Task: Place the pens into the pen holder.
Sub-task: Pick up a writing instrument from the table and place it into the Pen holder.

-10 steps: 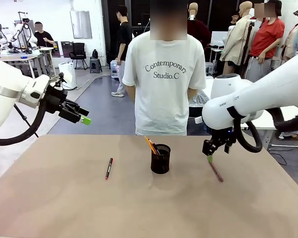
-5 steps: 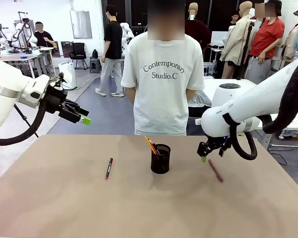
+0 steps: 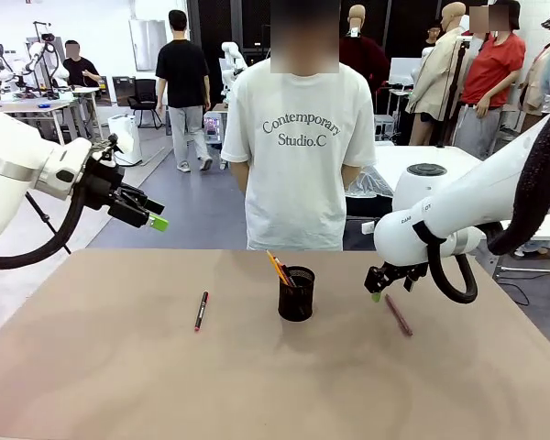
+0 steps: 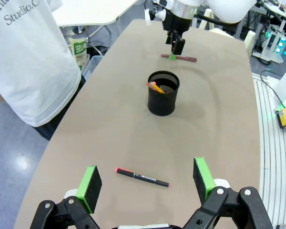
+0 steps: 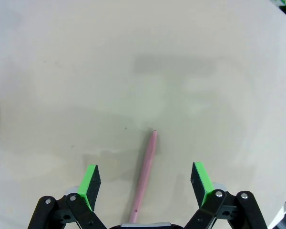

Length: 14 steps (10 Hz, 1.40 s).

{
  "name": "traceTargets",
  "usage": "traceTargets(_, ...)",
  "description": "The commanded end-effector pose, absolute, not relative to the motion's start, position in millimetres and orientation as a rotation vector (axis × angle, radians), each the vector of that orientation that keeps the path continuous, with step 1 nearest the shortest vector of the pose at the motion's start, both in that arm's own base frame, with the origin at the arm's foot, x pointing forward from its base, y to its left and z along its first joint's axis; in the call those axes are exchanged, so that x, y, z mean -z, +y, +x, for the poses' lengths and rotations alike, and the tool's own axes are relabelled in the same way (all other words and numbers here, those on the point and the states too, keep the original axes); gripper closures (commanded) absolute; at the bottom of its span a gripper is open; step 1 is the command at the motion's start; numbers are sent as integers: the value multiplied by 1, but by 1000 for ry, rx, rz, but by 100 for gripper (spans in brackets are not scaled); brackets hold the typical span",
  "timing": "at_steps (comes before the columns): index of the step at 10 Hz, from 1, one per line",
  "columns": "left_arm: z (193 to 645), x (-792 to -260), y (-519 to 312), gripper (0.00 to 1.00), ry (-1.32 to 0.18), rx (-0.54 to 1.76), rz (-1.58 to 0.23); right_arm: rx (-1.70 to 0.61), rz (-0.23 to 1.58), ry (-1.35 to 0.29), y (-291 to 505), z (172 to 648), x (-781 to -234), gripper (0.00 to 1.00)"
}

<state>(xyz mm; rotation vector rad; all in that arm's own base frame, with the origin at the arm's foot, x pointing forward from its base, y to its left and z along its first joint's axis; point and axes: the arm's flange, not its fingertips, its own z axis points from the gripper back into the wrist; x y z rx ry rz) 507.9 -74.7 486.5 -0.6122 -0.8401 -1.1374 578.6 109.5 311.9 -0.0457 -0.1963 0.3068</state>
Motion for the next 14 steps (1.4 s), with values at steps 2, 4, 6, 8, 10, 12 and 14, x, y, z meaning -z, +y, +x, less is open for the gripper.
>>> traceTargets(2, 507, -488, -75, 0, -835, 1140, -603, -278, -56, -173, 109, 581, -304, 0)
traceTargets(4, 507, -488, -75, 0, -835, 1140, -603, -255, -63, -153, 112, 591, -299, 0)
traceTargets(6, 507, -488, -75, 0, -835, 1140, -603, -231, -52, -127, 109, 599, -297, 0)
traceTargets(8, 507, -488, -75, 0, -835, 1140, -603, -201, -69, -100, 106, 604, -295, 0)
traceTargets(10, 507, -488, -75, 0, -835, 1140, -603, -181, -39, -72, 106, 606, -292, 0)
traceTargets(12, 507, -488, -75, 0, -835, 1140, -603, -213, 78, -50, 101, 612, -291, 10)
traceTargets(14, 507, -488, -75, 0, -835, 1140, -603, -211, 91, -36, 100, 614, -290, 49)
